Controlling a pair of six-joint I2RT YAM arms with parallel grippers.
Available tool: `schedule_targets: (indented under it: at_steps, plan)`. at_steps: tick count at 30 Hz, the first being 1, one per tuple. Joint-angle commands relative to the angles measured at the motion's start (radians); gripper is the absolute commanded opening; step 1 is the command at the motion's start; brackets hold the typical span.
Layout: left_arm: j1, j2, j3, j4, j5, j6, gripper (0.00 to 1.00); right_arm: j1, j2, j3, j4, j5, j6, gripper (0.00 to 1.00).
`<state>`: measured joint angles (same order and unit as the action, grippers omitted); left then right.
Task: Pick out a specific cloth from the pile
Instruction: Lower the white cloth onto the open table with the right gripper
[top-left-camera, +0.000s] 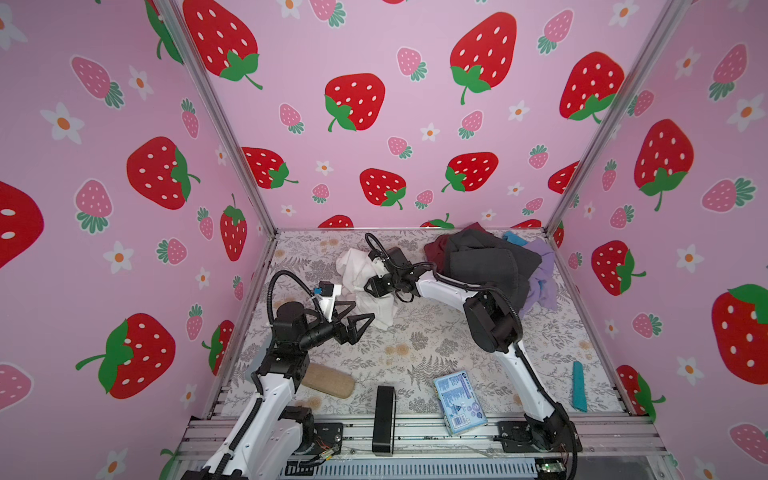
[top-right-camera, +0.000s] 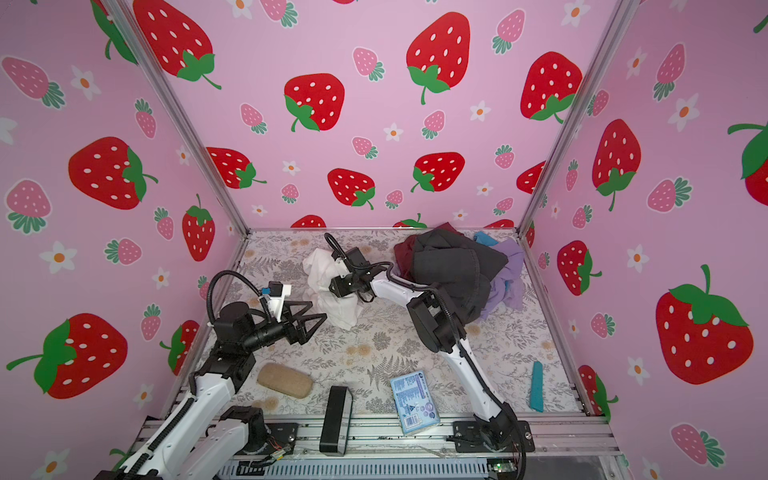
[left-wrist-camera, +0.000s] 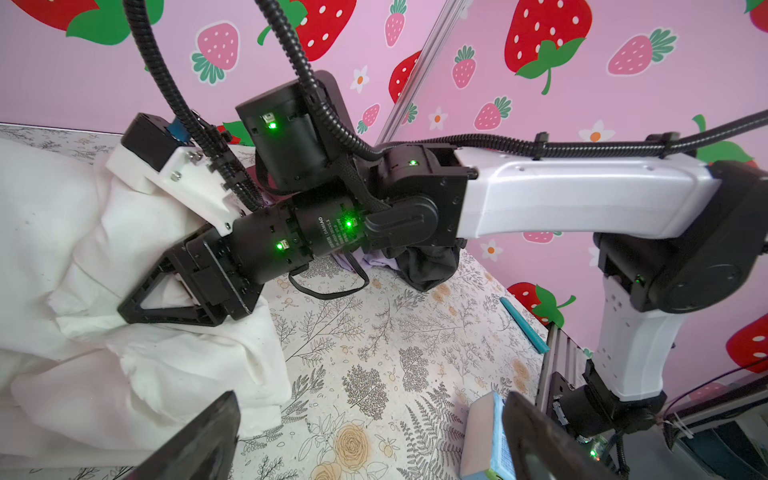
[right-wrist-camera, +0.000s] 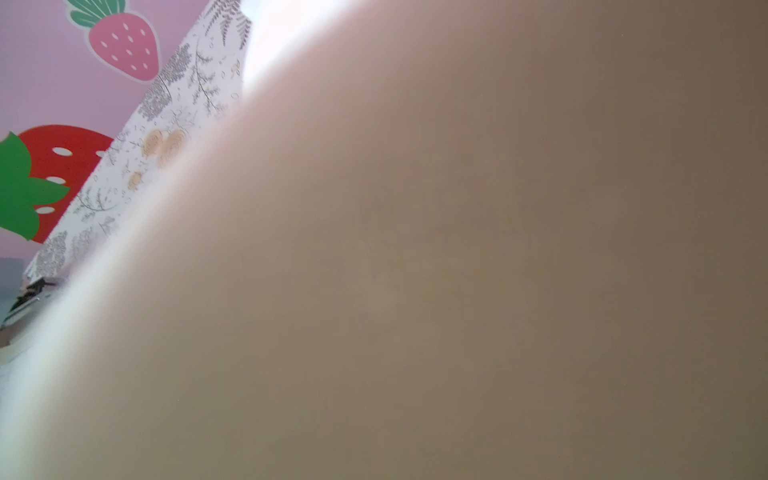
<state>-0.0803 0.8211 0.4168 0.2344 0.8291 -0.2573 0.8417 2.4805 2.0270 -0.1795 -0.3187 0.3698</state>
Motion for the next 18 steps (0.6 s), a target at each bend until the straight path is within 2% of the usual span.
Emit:
schedule_targets:
  at_steps: [1, 9, 13, 14, 16, 18]
  plan:
    - [0.003, -0.01, -0.001, 0.005, -0.001, 0.014, 0.99, -0.007, 0.095, 0.113, -0.029, -0.072, 0.044, 0.42]
    - [0.003, -0.007, -0.003, 0.009, -0.001, 0.006, 0.99, -0.028, 0.243, 0.32, 0.128, -0.184, 0.184, 0.5]
    - [0.002, -0.001, 0.0, 0.01, -0.002, 0.006, 0.99, -0.043, 0.291, 0.393, 0.175, -0.24, 0.238, 0.68]
    - [0.003, 0.001, 0.001, 0.009, -0.003, 0.006, 0.99, -0.044, 0.29, 0.39, 0.176, -0.245, 0.241, 0.71]
    - [0.002, 0.006, 0.002, 0.004, -0.014, 0.009, 0.99, -0.045, 0.264, 0.37, 0.158, -0.244, 0.22, 0.86]
    - [0.003, 0.01, 0.002, -0.006, -0.027, 0.01, 0.99, -0.043, 0.207, 0.302, 0.158, -0.234, 0.188, 0.92]
